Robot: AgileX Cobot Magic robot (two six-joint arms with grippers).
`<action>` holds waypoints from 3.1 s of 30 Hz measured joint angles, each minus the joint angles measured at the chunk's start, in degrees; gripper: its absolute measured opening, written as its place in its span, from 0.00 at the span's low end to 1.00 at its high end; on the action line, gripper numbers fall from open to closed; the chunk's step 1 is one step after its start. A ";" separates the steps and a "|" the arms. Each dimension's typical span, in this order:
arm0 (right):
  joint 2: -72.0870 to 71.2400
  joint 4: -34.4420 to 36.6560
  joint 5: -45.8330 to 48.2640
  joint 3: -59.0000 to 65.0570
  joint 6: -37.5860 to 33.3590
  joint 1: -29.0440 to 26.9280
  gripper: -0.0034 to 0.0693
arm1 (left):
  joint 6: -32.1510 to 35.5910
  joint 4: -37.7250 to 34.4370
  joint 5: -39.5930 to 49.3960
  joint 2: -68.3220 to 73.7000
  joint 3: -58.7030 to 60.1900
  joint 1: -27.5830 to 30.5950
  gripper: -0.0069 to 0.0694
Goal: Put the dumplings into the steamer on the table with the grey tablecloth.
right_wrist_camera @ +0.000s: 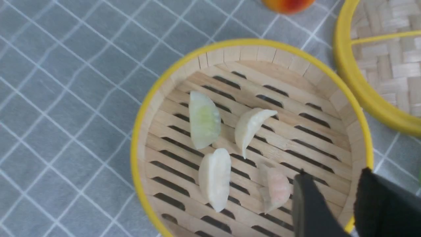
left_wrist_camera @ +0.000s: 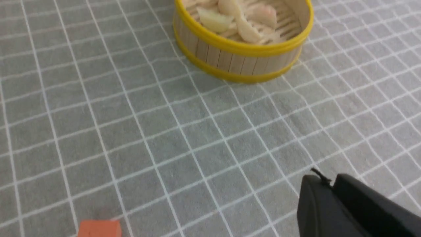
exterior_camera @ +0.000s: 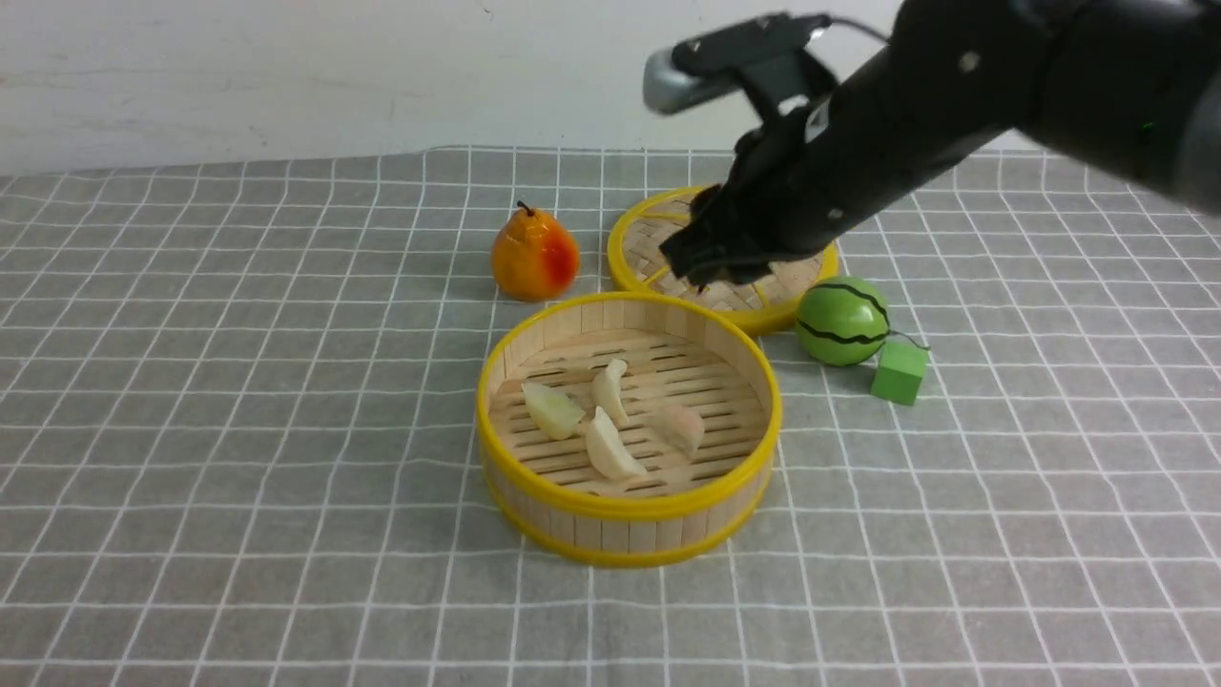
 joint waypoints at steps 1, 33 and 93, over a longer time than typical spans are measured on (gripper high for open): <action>-2.58 0.57 -0.66 2.05 0.00 0.00 0.24 | -0.28 0.00 -2.86 -1.36 1.53 0.00 0.17; -68.28 4.75 -24.72 54.32 -6.09 0.00 0.03 | -0.93 0.00 -15.07 -3.85 6.06 0.00 0.20; -100.70 -15.06 -22.59 95.39 20.45 -30.31 0.03 | -0.98 -0.06 -15.11 -3.85 6.10 0.00 0.26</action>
